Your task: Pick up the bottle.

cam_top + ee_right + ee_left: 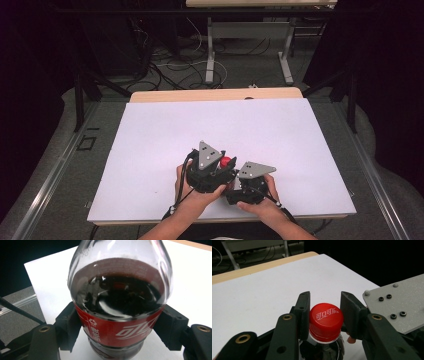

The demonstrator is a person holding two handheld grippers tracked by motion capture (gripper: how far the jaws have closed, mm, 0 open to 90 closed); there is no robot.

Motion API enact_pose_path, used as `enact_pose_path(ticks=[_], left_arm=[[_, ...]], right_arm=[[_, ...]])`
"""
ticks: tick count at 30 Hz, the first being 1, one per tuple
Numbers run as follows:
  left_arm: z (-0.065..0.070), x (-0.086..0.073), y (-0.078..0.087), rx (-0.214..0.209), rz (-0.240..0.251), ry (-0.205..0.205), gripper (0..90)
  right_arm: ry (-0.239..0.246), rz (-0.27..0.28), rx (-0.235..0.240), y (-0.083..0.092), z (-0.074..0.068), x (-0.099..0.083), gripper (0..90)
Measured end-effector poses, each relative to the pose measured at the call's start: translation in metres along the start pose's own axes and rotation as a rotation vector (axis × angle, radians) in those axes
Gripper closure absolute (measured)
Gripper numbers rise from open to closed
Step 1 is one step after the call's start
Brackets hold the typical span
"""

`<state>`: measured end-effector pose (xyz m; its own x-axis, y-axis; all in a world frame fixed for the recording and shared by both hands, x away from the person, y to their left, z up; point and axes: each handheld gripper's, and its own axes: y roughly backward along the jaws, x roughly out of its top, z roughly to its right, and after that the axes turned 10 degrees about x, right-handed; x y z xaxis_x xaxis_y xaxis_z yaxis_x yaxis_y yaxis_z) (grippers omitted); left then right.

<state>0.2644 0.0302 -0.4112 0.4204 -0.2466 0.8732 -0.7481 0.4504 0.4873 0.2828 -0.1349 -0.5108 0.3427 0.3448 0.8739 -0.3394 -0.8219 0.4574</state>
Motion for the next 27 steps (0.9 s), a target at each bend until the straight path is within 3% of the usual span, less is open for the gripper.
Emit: enact_pose_path(ticks=[4, 5, 6, 9, 10, 12, 13, 14, 17, 20, 24, 27], left_arm=[[-0.004, 0.001, 0.000, -0.034, -0.002, 0.005, 60.2], [-0.008, 0.002, 0.000, -0.070, 0.011, -0.012, 55.9], [-0.008, 0.002, 0.000, -0.070, 0.011, -0.012, 52.9], [-0.018, 0.006, 0.004, -0.148, 0.028, -0.045, 45.3], [-0.018, 0.006, 0.004, -0.148, 0.028, -0.045, 43.3], [-0.029, 0.010, 0.006, -0.236, 0.036, -0.075, 41.7], [-0.029, 0.010, 0.006, -0.236, 0.036, -0.075, 39.4], [-0.037, 0.013, 0.005, -0.320, 0.019, -0.092, 38.8], [-0.048, 0.015, 0.001, -0.471, -0.011, -0.132, 38.0], [-0.055, 0.017, -0.002, -0.563, -0.021, -0.184, 38.0], [-0.062, 0.017, -0.006, -0.614, -0.032, -0.217, 39.3], [-0.065, 0.014, -0.009, -0.623, -0.049, -0.235, 42.0]], right_arm=[[-0.006, 0.003, 0.006, 0.000, -0.001, 0.000, 28.8], [0.003, 0.000, 0.008, 0.001, 0.000, 0.000, 28.8], [0.003, 0.000, 0.008, 0.001, 0.000, 0.000, 28.8], [0.007, -0.002, 0.010, 0.000, 0.000, 0.000, 28.8], [0.001, 0.000, 0.011, 0.000, 0.000, 0.000, 28.8], [-0.001, -0.001, 0.016, 0.000, 0.000, 0.000, 28.8], [-0.001, -0.001, 0.018, 0.000, 0.000, 0.000, 28.8], [-0.001, -0.001, 0.023, 0.000, 0.000, 0.000, 28.8], [0.008, -0.011, 0.038, 0.000, -0.001, 0.001, 28.8], [0.018, -0.013, 0.069, 0.000, -0.003, 0.002, 28.8], [0.050, -0.017, 0.086, -0.002, -0.003, 0.002, 28.8], [0.042, -0.011, 0.088, -0.003, -0.005, 0.001, 28.8]])
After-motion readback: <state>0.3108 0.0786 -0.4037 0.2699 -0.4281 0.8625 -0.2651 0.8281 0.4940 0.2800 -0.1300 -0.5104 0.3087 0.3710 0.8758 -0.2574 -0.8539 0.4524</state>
